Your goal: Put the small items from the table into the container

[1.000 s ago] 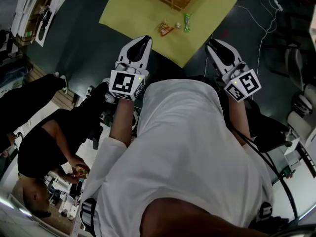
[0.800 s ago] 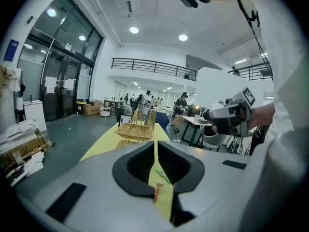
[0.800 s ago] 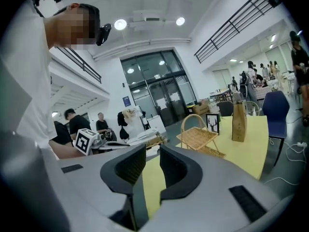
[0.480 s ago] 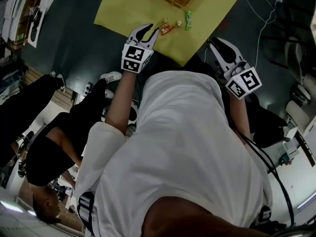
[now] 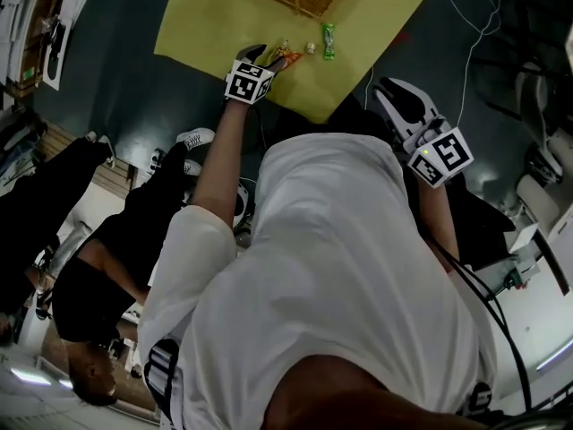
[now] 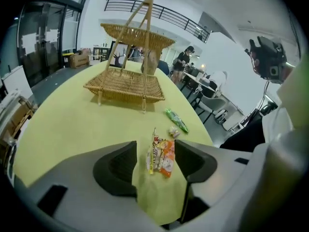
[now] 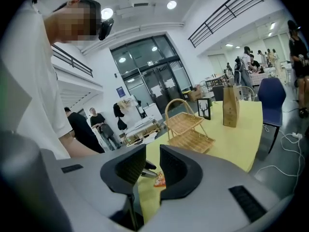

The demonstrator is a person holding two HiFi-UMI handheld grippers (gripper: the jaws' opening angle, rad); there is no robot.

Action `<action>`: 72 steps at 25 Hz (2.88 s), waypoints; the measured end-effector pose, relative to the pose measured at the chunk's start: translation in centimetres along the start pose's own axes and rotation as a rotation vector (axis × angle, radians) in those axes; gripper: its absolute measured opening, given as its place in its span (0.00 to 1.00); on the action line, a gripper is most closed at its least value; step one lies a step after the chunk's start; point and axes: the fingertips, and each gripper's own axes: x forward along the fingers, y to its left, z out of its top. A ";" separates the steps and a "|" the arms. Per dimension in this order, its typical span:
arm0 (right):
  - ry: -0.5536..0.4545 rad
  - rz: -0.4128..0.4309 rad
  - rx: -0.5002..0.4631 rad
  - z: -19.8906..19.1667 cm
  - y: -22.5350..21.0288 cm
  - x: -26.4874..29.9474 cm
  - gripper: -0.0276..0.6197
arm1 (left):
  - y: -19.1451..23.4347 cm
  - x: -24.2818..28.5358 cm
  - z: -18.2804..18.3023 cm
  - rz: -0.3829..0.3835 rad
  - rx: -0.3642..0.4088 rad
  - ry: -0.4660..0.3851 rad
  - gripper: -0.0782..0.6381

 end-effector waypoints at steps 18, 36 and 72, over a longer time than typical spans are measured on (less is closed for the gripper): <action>-0.007 -0.048 0.019 -0.1 -2.3 -1.4 0.17 | 0.1 1.0 -0.7 0.032 -0.110 -0.002 0.17; -0.129 -0.001 -0.018 3.5 -1.9 0.6 0.17 | 3.8 -12.5 17.5 0.184 -0.084 -0.371 0.17; -0.143 0.019 -0.043 6.5 -3.9 2.5 0.17 | 7.2 -15.2 29.7 0.277 -0.018 -0.589 0.34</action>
